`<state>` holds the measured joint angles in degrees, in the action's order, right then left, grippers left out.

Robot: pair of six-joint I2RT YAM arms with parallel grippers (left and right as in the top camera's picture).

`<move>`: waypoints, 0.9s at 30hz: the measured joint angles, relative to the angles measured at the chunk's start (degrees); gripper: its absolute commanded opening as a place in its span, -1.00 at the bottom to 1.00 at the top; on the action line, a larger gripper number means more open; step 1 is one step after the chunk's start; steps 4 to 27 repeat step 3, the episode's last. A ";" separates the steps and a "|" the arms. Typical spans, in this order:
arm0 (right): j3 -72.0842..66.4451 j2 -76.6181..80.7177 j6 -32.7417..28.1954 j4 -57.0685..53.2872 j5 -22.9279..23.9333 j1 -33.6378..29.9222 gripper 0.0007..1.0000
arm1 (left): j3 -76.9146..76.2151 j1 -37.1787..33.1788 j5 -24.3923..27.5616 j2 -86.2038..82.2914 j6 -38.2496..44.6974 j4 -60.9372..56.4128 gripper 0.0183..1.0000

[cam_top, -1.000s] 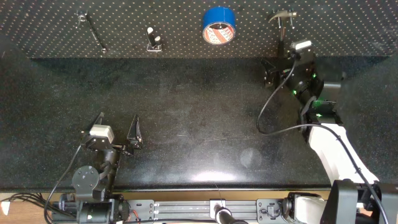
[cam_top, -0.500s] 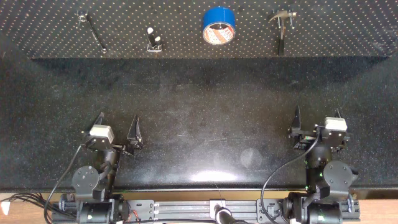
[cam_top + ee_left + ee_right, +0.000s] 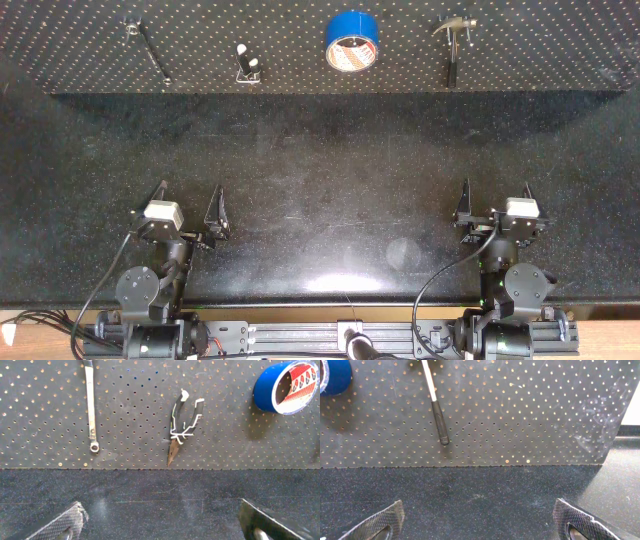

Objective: Place Tools Onto Pegboard

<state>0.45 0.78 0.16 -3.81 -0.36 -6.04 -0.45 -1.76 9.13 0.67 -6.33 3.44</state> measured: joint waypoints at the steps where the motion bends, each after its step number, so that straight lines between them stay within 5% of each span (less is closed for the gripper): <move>1: 0.00 0.00 0.00 0.00 0.00 0.00 0.95 | 0.00 -0.02 0.00 0.00 0.00 0.00 0.99; 27: 0.00 0.00 0.00 0.00 0.00 0.00 0.95 | 0.00 0.00 -0.02 0.00 0.00 0.00 0.99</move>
